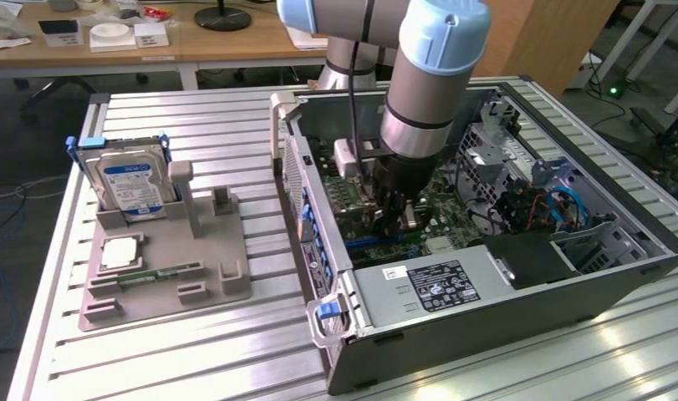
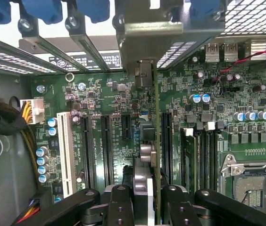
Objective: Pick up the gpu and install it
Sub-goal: 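Insert the gpu into the slot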
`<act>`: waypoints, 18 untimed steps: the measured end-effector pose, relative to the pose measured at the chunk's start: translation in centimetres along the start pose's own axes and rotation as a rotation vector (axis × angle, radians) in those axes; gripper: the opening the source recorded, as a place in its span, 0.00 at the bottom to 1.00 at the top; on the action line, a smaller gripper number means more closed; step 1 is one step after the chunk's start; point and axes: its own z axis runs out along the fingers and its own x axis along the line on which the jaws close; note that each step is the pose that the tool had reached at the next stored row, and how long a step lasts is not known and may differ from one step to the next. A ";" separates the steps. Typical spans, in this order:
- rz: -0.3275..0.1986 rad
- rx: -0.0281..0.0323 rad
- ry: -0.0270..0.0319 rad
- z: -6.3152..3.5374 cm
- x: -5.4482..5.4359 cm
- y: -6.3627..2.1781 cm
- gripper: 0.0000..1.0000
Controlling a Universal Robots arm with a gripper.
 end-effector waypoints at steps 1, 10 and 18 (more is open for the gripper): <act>0.000 0.0000 0.0001 0.03 0.0 0.01 0.29; 0.000 -0.0001 0.0002 0.51 0.1 0.22 0.29; 0.000 -0.0001 0.0002 0.73 0.0 0.43 0.29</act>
